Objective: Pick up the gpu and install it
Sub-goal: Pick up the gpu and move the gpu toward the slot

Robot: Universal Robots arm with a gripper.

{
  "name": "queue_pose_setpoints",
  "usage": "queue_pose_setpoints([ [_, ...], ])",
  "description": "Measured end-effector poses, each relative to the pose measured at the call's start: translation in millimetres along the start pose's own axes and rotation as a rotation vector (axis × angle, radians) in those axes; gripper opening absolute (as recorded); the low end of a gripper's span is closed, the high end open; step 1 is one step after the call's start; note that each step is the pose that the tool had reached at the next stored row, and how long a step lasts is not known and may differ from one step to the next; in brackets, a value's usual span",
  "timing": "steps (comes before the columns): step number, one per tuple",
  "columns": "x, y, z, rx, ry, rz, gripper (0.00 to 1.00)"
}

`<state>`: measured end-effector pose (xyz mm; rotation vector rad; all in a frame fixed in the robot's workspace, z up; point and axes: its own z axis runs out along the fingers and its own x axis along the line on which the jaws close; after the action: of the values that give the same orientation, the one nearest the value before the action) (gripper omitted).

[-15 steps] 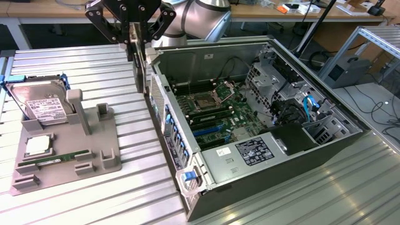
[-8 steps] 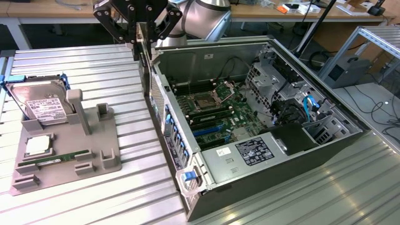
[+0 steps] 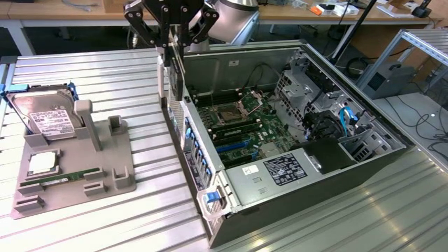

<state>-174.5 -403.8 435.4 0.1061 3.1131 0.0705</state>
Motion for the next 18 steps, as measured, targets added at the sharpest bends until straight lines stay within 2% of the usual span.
queue_pose_setpoints([
  [18,-26.9,1.8,0.7,0.0,0.0,0.0,0.27],
])
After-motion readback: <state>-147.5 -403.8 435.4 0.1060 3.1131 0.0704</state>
